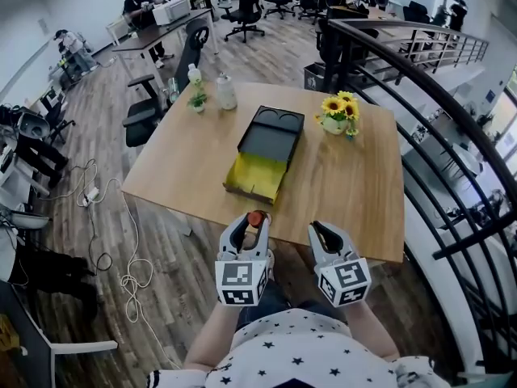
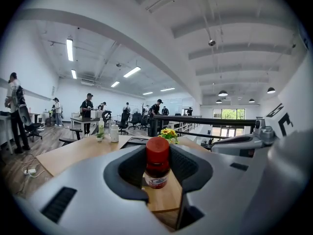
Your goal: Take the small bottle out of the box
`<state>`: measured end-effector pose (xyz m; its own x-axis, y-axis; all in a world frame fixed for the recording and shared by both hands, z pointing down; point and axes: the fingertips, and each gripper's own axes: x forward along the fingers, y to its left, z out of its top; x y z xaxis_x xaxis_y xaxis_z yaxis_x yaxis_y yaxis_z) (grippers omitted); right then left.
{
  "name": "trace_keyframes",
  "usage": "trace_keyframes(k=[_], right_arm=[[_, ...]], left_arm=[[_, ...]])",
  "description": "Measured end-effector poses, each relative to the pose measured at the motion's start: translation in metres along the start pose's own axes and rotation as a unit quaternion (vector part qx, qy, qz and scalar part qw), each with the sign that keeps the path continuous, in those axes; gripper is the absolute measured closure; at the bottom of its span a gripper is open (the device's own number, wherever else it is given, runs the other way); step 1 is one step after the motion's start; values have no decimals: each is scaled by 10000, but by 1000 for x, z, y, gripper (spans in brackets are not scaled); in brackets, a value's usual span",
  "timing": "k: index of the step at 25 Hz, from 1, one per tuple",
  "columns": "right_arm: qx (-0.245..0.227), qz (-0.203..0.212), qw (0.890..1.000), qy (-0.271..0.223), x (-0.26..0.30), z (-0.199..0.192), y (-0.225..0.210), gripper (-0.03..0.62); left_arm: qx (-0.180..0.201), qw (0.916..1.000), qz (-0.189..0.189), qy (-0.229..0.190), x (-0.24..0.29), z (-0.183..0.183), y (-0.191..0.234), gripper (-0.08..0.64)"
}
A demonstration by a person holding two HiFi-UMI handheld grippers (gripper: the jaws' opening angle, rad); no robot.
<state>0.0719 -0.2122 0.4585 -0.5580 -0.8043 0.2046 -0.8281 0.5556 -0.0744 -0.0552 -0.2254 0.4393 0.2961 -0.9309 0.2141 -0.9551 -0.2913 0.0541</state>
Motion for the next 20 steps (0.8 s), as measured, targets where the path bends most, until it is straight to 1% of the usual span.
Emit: trace_keyframes(k=[5,11,20], right_arm=[[-41,-68,9999,-131,-15,5,5,576],[-54,-131,9996,-230,-28,7,10,584],[-107,-195,9993,-300,-36,8,10,585]], left_arm=[[10,9999,-10,-169,-21,10,-9,422],[-24,9997,-38,-243,-40,9,-14,422],[45,9995,-65,-304,-46,9,-19,422]])
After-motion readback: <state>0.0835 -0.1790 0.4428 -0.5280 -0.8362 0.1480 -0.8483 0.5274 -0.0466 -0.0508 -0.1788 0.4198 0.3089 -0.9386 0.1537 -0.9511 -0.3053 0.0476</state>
